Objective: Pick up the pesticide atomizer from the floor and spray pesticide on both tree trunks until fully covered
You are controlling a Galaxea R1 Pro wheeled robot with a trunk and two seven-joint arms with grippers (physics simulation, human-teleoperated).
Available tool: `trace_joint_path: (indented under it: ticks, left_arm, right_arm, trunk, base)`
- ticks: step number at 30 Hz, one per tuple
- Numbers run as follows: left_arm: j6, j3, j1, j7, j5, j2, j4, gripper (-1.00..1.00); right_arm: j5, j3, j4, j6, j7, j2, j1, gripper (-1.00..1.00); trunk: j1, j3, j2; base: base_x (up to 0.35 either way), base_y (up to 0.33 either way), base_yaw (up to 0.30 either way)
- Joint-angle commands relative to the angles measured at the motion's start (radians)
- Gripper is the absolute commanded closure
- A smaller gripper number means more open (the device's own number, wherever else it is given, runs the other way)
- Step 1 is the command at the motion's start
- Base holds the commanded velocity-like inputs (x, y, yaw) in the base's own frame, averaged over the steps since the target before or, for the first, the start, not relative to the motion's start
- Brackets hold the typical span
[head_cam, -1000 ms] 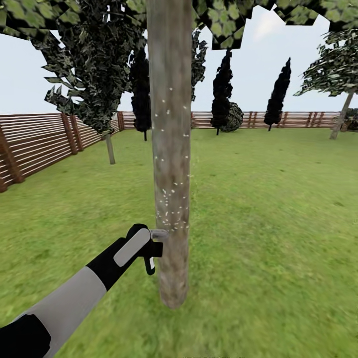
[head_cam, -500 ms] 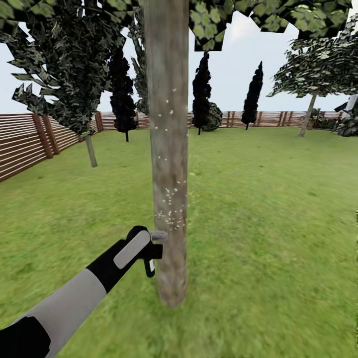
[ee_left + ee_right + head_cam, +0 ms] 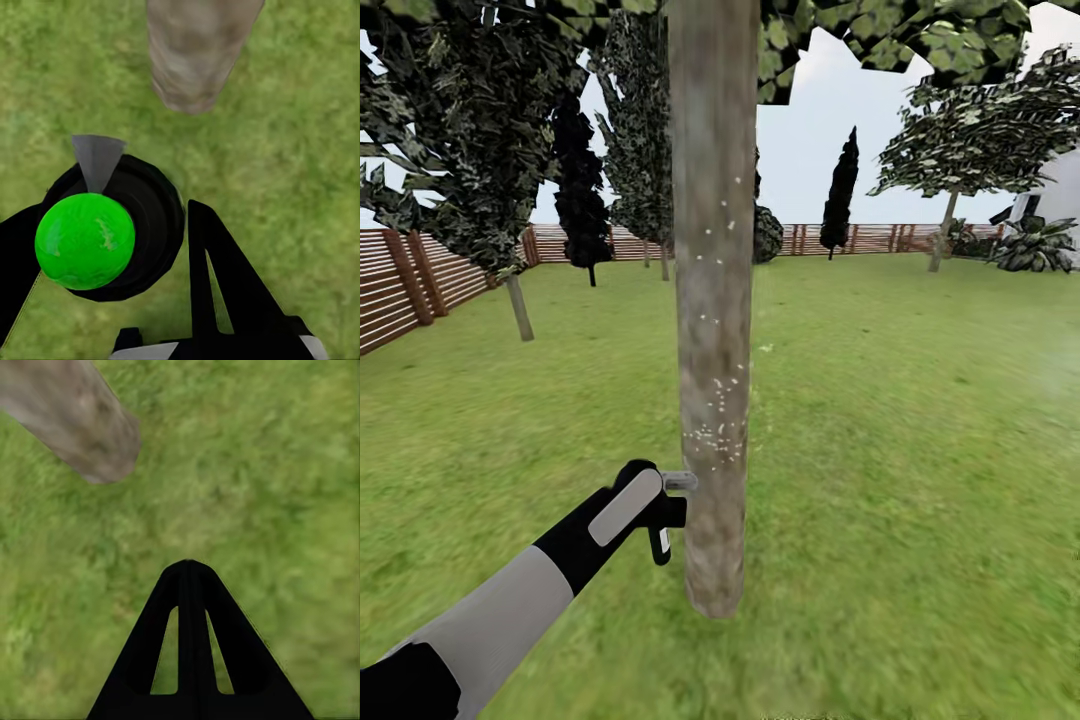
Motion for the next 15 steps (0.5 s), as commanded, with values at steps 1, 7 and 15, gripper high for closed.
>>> trace_joint_path:
  ticks: [1, 7, 15]
  left_arm:
    - [-0.001, -0.003, -0.001, 0.01, 0.01, 0.001, -0.002, 1.0]
    - [-0.002, -0.003, -0.001, 0.011, 0.01, 0.001, -0.001, 1.0]
    - [-0.002, -0.005, -0.001, 0.011, 0.01, 0.001, -0.001, 1.0]
  right_arm:
    - [0.001, -0.006, 0.001, -0.001, 0.008, 0.001, -0.001, 1.0]
    - [0.002, -0.006, 0.001, -0.001, 0.008, 0.001, -0.001, 1.0]
    - [0.002, -0.007, 0.001, -0.001, 0.008, 0.001, -0.001, 1.0]
  trunk:
    - [0.001, -0.002, -0.002]
    - [0.001, -0.002, -0.002]
    - [0.001, -0.002, -0.002]
  base:
    - [0.0, 0.336, -0.245]
    - [0.0, 0.337, -0.246]
    - [0.0, 0.337, -0.246]
